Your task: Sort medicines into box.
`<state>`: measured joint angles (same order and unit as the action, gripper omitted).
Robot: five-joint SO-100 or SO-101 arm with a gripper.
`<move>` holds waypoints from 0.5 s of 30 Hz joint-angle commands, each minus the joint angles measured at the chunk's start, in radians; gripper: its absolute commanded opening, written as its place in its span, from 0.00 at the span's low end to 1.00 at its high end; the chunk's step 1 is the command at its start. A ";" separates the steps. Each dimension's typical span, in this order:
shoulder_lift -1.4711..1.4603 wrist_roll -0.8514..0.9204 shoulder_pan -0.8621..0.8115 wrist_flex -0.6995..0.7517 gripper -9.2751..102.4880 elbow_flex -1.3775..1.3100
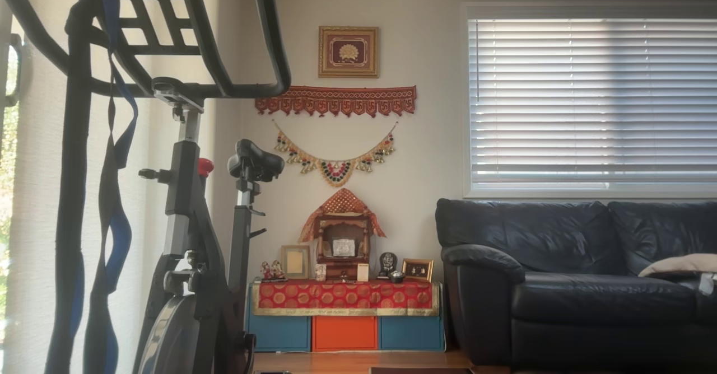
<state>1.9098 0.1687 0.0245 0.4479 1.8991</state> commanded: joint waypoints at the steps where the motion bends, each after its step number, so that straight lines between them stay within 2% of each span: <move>1: 0.097 0.029 -0.028 -0.018 0.09 -0.026; 15: 0.037 0.091 -0.083 -0.012 0.09 -0.008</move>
<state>1.9098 0.2439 -0.0537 0.4479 1.9021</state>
